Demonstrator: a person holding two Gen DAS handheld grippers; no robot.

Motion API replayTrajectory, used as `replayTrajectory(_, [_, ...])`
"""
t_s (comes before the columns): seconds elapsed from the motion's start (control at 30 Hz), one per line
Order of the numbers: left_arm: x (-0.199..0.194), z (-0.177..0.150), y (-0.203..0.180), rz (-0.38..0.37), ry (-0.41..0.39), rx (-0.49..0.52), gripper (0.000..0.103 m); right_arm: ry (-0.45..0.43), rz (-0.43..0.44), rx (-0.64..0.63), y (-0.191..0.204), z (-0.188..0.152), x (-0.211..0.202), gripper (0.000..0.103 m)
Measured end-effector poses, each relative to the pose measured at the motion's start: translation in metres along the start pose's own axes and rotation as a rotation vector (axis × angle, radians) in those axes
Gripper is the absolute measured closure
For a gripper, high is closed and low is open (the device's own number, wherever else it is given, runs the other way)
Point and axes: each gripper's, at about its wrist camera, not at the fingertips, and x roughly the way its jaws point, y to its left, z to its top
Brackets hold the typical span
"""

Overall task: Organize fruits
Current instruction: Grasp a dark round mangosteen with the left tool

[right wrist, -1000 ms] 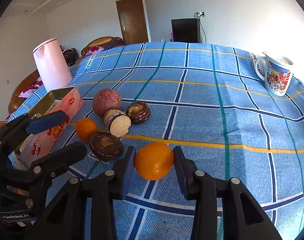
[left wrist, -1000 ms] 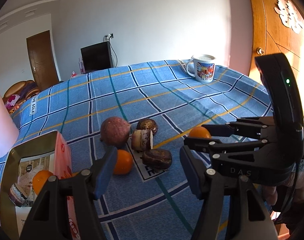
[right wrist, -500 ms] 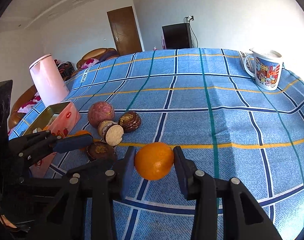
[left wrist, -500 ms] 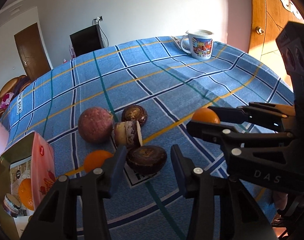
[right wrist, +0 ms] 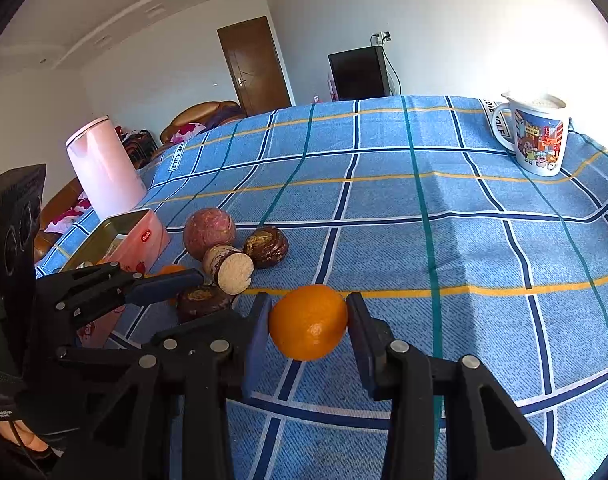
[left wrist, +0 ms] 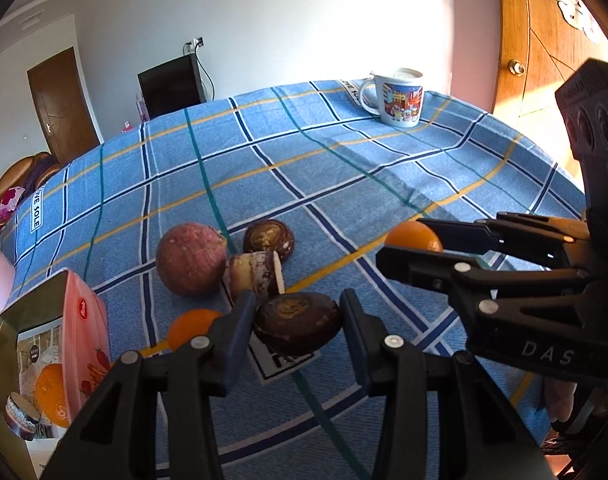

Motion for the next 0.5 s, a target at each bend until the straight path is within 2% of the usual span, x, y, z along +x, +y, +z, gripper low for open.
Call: replayTrajectory(0.5, [-0.03, -0.003, 0.008, 0.024, -0.159, -0.042, 0.058, -0.113, 0.025, -0.034, 0.004, -0.002, -0.019, 0.063])
